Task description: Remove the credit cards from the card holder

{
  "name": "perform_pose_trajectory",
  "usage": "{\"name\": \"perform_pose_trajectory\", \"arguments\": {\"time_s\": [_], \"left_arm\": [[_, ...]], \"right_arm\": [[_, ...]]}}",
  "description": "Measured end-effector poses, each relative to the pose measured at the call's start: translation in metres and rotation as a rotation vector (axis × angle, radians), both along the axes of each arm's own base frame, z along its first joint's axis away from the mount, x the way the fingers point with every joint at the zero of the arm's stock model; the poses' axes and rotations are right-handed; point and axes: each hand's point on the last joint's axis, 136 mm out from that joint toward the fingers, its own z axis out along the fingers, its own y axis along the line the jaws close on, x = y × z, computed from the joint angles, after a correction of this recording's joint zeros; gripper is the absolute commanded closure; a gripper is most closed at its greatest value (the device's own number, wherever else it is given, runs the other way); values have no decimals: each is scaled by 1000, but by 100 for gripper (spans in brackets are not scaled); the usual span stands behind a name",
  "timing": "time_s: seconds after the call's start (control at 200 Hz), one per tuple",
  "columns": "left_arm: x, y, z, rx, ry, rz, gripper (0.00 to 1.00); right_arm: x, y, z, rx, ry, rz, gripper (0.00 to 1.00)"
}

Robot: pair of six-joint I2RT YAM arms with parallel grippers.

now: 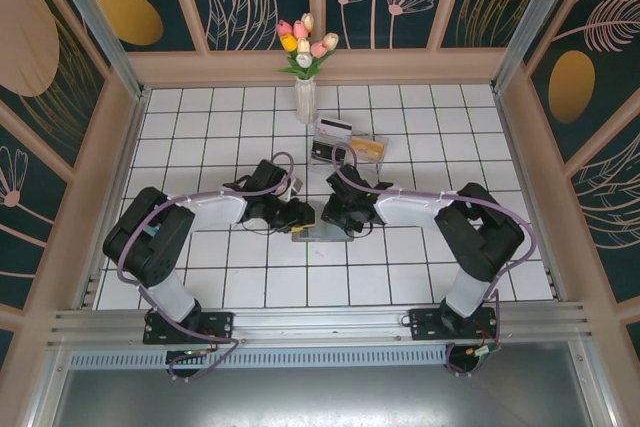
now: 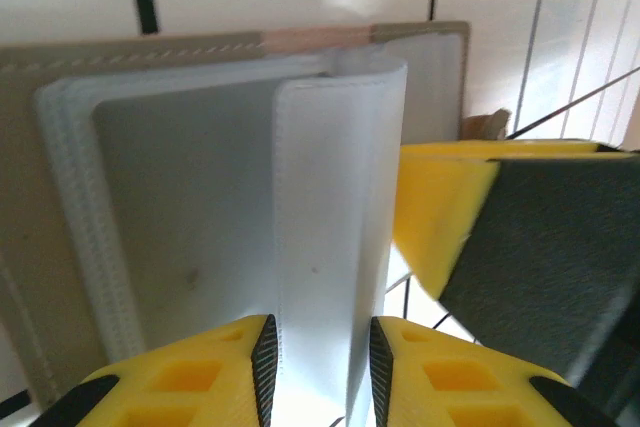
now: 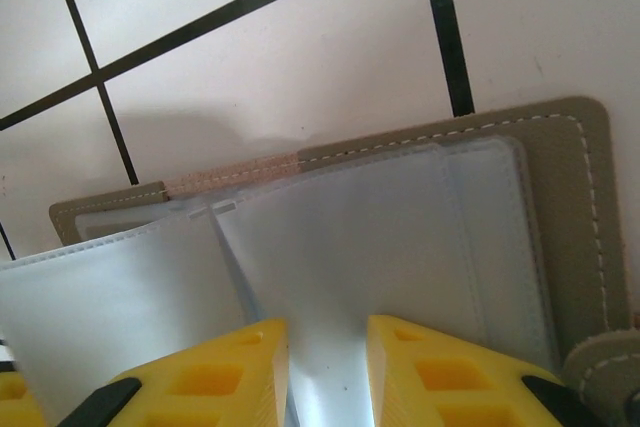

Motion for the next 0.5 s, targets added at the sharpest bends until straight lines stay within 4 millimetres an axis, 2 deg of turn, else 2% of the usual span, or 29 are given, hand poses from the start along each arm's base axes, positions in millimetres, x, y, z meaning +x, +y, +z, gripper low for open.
{"name": "perform_pose_trajectory", "arguments": {"time_s": [0.18, 0.385, 0.5], "left_arm": [[2, -8, 10, -58, -16, -21, 66], [6, -16, 18, -97, -29, -32, 64], [7, -22, 15, -99, -25, -43, 64]], "right_arm": [[-3, -6, 10, 14, -17, -19, 72], [4, -18, 54, 67, -131, -82, 71], [7, -29, 72, 88, -185, -127, 71]]}}
